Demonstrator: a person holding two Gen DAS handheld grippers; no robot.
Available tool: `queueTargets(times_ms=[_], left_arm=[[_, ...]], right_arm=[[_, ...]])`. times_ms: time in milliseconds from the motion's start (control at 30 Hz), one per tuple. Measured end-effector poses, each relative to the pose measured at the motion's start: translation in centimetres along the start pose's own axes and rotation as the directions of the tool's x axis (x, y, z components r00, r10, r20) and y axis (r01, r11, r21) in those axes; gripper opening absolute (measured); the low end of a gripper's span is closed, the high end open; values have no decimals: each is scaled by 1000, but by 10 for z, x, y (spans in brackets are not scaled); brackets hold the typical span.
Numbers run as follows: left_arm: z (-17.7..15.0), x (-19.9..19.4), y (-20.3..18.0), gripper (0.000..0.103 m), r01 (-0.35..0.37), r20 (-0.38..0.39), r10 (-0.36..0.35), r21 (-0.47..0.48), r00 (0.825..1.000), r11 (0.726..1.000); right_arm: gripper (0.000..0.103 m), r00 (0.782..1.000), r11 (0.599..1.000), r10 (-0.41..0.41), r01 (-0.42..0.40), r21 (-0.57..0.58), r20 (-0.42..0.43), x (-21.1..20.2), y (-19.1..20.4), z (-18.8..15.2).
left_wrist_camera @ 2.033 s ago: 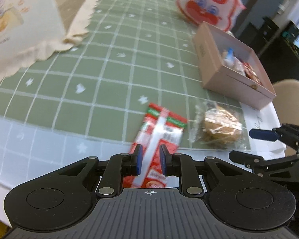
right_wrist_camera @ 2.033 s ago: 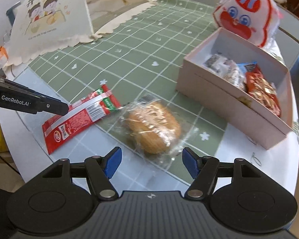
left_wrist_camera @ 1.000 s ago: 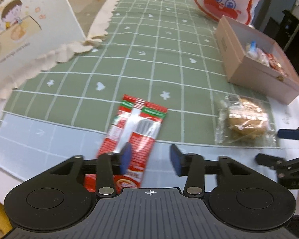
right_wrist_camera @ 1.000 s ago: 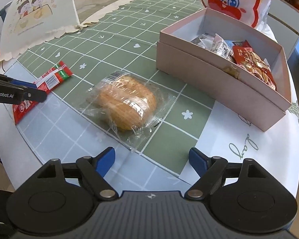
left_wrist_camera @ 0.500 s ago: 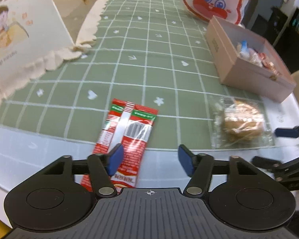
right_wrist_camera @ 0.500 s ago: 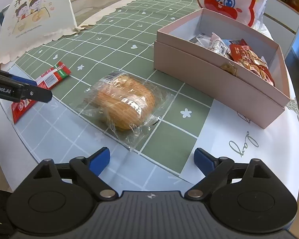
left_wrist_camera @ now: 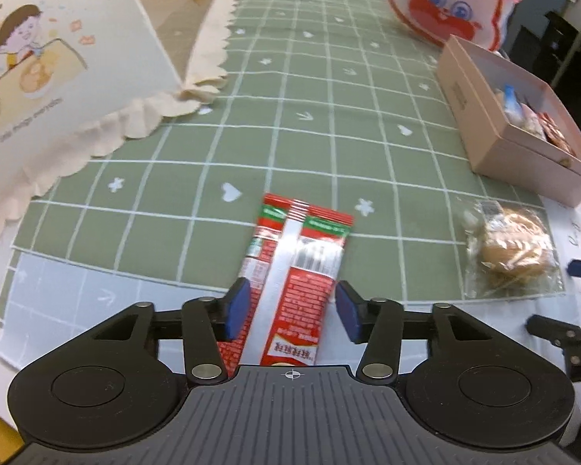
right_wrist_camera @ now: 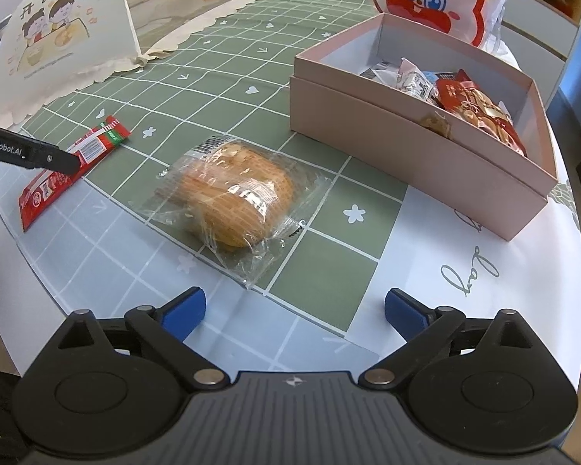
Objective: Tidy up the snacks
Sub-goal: 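Grasp the red-white stick snack packet with the left tool and lift it, then grasp the clear-wrapped bread bun with the right tool while the left tool holds the red packet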
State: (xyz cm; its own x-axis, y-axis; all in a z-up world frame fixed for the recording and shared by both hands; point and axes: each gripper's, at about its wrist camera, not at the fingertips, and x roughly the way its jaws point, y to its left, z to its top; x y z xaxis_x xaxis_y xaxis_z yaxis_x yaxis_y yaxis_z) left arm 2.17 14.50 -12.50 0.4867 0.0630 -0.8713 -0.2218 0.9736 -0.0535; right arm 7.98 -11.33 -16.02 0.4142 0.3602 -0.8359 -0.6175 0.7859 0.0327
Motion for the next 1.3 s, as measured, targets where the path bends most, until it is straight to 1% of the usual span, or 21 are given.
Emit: queueTargets(times_ms=[100,133,267,367,400,500,533,567,633,733,833,933,1067,1167,1267,1300], left_arm=[[2,2,-1,68,59,-10,-59,-12,998,998],[2,3,0,70,68,-11,-68,-20,998,998],[3,4,4,68,77,3,-77,-41,997,996],[5,5,8,60,52,22,-51,-42,998,998],[5,6,9,56,41,28,-40,-42,999,998],[5,5,14,47,41,36,-39,-54,999,998],[4,4,17,41,42,41,-39,-66,998,997],[1,3,21,37,46,49,-41,-85,998,995],[-4,1,29,20,50,55,-43,-133,998,990],[-12,-5,37,17,59,30,-55,-184,998,981],[-26,-14,28,17,27,13,-25,-156,1000,987],[-35,-19,14,18,16,9,-15,-123,1000,992],[-37,-19,1,18,5,10,-5,-90,1000,996],[-36,-18,-3,19,13,7,-12,-80,1000,997],[-35,-17,-5,25,28,9,-28,-77,1000,997],[-35,-17,-6,30,40,11,-39,-76,999,996]], right_arm=[[100,1000,1000,-3,3,4,0,0,0,0],[100,1000,1000,-5,5,6,0,0,0,0],[101,1000,1000,-8,8,12,2,-1,1,-2],[103,1000,1000,-10,10,15,3,-1,2,-4],[103,1000,1000,-10,10,16,3,-1,2,-5],[103,1000,1000,-12,12,22,13,-2,3,-6],[103,1000,1000,-12,12,25,19,-2,2,-7],[103,1000,1000,-14,14,28,22,-2,3,-8],[103,999,999,-21,20,38,27,-3,4,-9],[103,999,998,-28,27,51,24,-3,4,-10],[103,999,998,-33,31,51,23,-3,4,-10],[103,999,998,-36,34,53,26,-2,7,-10],[103,999,998,-40,38,55,30,-2,10,-10],[103,999,998,-39,37,54,31,-3,12,-11],[103,999,998,-38,36,50,33,-4,14,-13],[103,999,998,-38,36,51,33,-4,14,-13]])
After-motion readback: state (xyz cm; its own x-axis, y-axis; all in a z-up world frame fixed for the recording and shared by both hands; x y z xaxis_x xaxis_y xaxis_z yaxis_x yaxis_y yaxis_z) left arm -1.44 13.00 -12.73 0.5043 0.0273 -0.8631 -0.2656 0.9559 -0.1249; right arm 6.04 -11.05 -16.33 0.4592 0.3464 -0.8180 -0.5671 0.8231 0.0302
